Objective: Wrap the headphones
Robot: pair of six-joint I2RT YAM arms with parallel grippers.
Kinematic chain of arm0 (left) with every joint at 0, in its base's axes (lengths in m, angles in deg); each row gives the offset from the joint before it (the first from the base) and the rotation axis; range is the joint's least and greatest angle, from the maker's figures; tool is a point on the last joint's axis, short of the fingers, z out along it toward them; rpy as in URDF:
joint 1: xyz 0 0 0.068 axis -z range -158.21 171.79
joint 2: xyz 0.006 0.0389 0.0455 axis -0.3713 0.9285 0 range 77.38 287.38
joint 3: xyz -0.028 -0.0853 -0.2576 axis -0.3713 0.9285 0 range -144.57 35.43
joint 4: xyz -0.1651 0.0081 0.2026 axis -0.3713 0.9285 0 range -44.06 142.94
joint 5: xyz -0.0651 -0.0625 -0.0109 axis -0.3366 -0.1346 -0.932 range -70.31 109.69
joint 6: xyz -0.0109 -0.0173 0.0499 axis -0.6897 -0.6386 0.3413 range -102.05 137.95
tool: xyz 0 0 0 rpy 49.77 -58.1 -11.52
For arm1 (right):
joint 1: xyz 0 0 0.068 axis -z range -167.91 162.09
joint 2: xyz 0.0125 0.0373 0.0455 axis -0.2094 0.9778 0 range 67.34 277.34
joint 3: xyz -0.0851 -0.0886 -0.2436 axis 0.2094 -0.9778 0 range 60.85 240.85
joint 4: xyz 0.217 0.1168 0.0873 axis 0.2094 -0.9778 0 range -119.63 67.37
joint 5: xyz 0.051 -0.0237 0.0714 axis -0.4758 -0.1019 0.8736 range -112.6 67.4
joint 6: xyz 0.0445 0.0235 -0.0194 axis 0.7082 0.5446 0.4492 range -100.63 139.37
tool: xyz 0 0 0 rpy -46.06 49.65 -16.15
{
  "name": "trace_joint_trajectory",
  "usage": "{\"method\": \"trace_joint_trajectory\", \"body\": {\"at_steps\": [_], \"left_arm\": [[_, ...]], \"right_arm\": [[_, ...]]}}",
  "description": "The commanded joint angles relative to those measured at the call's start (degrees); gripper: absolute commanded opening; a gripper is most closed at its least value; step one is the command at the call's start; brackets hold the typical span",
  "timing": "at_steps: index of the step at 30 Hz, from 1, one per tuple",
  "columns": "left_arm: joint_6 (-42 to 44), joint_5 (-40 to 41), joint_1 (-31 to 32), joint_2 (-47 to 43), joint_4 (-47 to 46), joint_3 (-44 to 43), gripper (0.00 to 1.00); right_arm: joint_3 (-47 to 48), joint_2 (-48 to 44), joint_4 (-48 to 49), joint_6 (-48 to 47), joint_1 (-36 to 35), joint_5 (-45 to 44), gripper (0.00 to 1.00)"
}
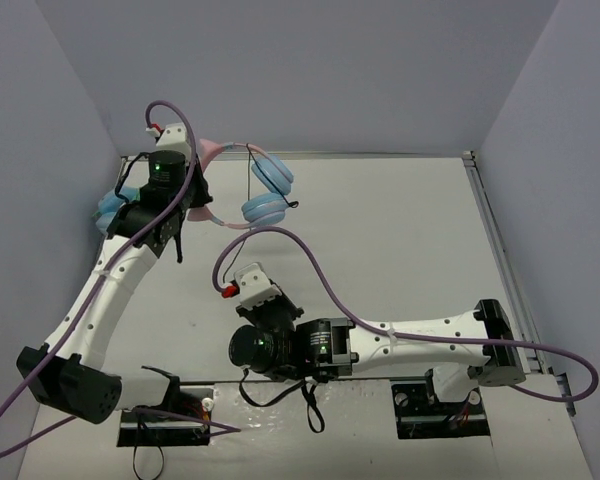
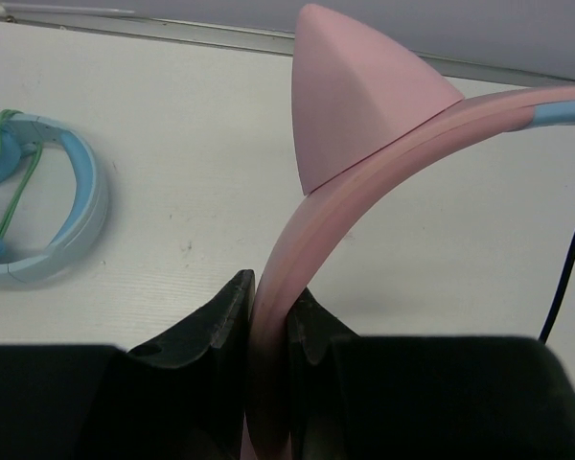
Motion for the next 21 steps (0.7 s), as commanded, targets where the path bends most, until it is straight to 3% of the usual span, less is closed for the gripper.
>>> {"method": "trace_joint_trajectory", "body": {"at_steps": [1, 21], "left_arm": [[0.2, 5.1, 1.8, -1.6, -3.9, -1.4, 0.00], [2.7, 6.0, 11.7, -3.5, 4.5, -0.1, 0.00]], "right_arm": [[5.6, -1.2, -1.3, -7.1, 0.4, -9.0, 0.00], [10.2, -1.3, -1.5, -21.8, 9.7, -18.6, 0.00]]}}
